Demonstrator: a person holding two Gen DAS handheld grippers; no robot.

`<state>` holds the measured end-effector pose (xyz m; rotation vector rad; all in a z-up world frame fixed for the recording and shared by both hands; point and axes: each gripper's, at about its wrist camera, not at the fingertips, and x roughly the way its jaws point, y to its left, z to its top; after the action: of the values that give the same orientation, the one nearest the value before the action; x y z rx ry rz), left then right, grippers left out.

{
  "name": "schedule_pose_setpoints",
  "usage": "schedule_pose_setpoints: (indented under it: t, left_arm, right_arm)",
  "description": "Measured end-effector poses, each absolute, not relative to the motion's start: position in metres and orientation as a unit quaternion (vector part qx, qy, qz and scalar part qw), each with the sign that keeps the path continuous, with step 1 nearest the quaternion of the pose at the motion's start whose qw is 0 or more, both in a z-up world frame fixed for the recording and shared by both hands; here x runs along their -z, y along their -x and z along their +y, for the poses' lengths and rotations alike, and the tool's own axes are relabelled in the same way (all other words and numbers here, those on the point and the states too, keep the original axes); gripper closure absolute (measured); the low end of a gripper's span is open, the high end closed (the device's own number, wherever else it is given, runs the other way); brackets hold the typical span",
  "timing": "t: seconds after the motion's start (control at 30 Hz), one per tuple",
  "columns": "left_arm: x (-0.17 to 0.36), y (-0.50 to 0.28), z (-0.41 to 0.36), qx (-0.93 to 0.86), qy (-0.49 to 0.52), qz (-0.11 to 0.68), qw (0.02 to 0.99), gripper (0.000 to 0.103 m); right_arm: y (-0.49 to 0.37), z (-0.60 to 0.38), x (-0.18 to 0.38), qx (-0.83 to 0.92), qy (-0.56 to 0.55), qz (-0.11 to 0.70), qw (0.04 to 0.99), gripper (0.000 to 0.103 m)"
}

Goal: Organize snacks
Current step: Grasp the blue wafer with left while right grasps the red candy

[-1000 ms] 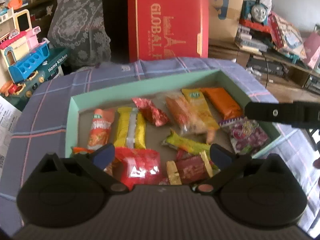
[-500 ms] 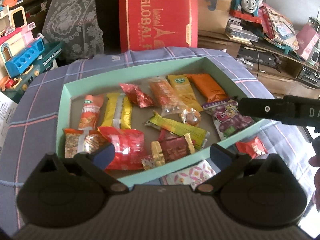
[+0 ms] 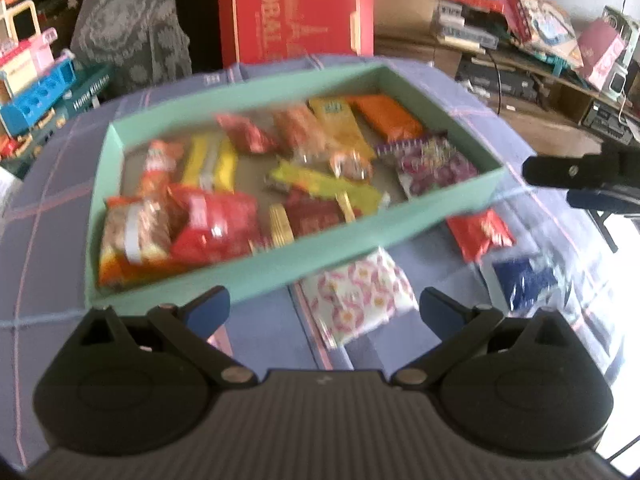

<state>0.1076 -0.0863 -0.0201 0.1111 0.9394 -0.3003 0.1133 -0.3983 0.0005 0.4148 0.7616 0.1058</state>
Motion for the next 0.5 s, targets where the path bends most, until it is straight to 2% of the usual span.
schedule_pose_setpoints:
  t: [0.5]
  left_arm:
    - [0.056,-0.111,-0.099,0.132,-0.073,0.492,0.858,0.0]
  right_arm:
    - [-0.113,-0.415,0.044,-0.061,-0.223,0.399,0.887,0.0]
